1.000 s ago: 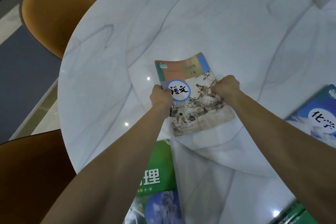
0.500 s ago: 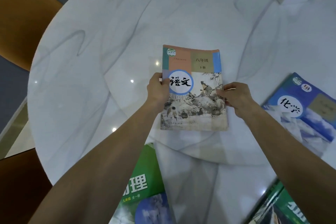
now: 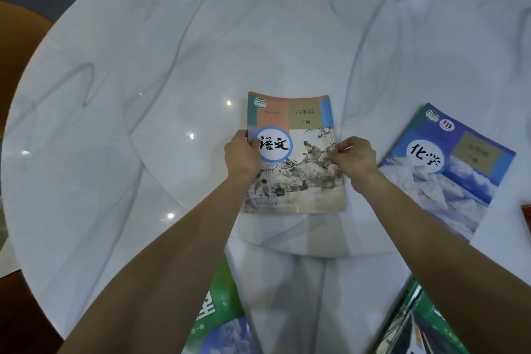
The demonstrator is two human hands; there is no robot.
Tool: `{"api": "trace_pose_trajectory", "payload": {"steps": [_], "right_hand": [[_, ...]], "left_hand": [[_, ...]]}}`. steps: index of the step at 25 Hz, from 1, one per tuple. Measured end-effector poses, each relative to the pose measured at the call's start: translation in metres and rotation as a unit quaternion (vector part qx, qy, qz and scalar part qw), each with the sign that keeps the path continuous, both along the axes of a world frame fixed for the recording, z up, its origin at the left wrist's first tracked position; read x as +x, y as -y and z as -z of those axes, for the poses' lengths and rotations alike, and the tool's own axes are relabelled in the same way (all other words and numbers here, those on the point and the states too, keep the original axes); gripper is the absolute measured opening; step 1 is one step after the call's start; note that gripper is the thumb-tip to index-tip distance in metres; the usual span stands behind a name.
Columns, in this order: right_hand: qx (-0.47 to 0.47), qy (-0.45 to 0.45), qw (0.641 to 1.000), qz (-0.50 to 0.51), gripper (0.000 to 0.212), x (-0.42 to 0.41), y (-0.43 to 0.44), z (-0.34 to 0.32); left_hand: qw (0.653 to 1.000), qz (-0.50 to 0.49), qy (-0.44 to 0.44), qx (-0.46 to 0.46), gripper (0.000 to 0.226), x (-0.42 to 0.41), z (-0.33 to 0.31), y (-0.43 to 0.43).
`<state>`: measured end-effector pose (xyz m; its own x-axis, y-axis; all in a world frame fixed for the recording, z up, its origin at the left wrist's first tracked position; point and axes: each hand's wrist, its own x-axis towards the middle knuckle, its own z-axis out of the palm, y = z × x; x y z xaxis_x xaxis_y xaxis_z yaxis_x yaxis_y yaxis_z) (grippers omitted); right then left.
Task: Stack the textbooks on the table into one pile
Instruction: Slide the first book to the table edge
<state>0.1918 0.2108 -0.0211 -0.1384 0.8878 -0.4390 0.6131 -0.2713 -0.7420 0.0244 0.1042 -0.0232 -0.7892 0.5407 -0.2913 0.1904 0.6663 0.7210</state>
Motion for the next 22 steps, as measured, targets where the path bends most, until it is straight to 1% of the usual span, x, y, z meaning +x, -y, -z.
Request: {"api": "trace_pose_trajectory", "payload": {"steps": [3,6,10,13,15,18,22], "right_hand": [[0.017,0.029,0.999,-0.017,0.015,0.001,0.003,0.002],[0.028,0.049,0.998,-0.034,0.014,0.003,0.005,0.005],[0.045,0.075,0.995,-0.043,0.017,0.005,0.010,0.006],[0.081,0.099,0.988,-0.085,0.019,0.015,0.015,0.001],[0.107,0.124,0.978,-0.126,0.018,0.023,0.015,-0.005],[0.163,0.165,0.956,-0.178,0.019,0.040,0.011,-0.016],[0.231,0.243,0.922,-0.195,0.023,0.077,0.000,-0.032]], "left_hand": [[1.000,0.000,-0.013,-0.027,0.029,0.002,0.002,0.003],[0.998,0.010,-0.036,-0.054,0.029,0.006,0.004,0.007],[0.988,0.040,-0.099,-0.114,0.031,0.010,-0.001,0.016],[0.974,0.084,-0.163,-0.136,0.033,0.013,-0.011,0.016],[0.957,0.154,-0.201,-0.139,0.030,0.020,-0.019,0.010],[0.913,0.285,-0.256,-0.142,0.029,0.040,-0.031,-0.003],[0.865,0.378,-0.300,-0.136,0.033,0.070,-0.044,-0.027]]}}
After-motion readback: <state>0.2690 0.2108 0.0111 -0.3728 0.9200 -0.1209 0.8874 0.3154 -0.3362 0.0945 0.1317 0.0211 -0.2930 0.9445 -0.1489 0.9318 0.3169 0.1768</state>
